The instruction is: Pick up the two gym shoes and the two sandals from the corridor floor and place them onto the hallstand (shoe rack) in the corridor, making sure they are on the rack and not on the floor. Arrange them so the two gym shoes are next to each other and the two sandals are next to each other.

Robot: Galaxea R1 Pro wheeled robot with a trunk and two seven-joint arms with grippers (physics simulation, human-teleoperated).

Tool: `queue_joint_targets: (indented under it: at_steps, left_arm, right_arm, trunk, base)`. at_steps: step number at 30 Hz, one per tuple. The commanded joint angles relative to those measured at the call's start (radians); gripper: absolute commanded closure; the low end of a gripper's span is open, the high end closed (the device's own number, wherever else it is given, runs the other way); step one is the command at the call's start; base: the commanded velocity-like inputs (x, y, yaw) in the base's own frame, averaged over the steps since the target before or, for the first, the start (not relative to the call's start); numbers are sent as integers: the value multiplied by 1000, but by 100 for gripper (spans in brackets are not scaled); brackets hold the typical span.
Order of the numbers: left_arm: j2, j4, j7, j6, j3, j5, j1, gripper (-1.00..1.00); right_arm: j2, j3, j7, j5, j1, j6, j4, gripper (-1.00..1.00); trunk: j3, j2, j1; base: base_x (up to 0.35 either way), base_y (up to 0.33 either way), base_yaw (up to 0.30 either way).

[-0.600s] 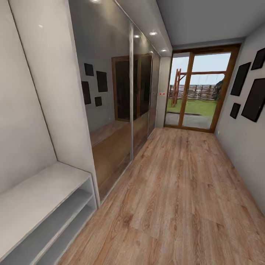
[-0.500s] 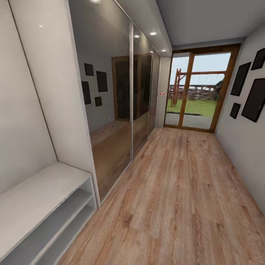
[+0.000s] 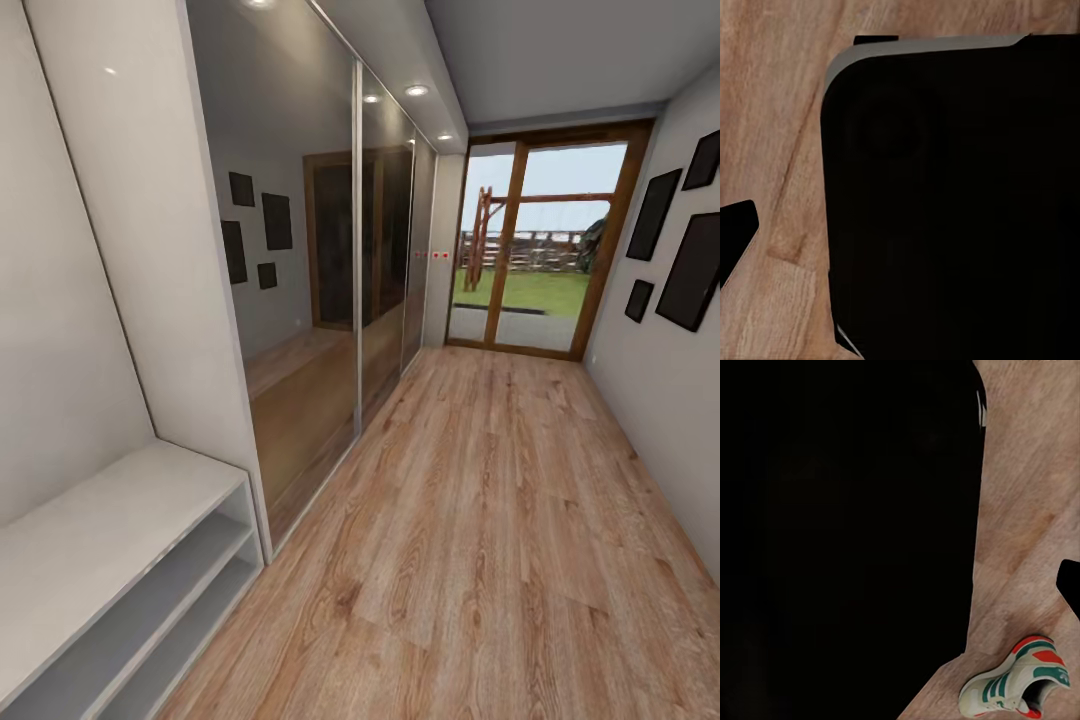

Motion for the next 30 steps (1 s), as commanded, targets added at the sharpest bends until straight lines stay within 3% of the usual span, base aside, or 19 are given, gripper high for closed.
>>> queue_joint_targets:
  at_steps: [1, 14, 25, 26, 30]
  left_arm:
    - [0, -7, 0, -7, 0, 0, 0, -100]
    - [4, -81, 0, -80, 0, -5, -6, -100]
    - [2, -143, -15, -142, -4, -3, -58, -100]
    - [2, -517, -17, -211, -4, -3, -59, -100]
    - [4, -476, -27, -211, -3, -3, -61, -100]
  right_arm:
    - [-1, -1, 0, 0, 0, 0, -1, -100]
    - [-1, -1, 0, 3, 0, -1, -63, -100]
    - [-3, -4, 6, -4, 0, 0, -125, -100]
    - [-3, -4, 6, -4, 0, 0, -288, -100]
    - [-2, -4, 6, -3, 0, 0, -289, -100]
  trunk:
    - [-1, 0, 0]
    - [-1, 0, 0]
    - [-1, 0, 0]
    - [-1, 0, 0]
    - [-1, 0, 0]
  base:
    - [0, 0, 0]
    - [0, 0, 0]
    - [0, 0, 9]
    - [0, 0, 97]
    - [0, 0, 189]
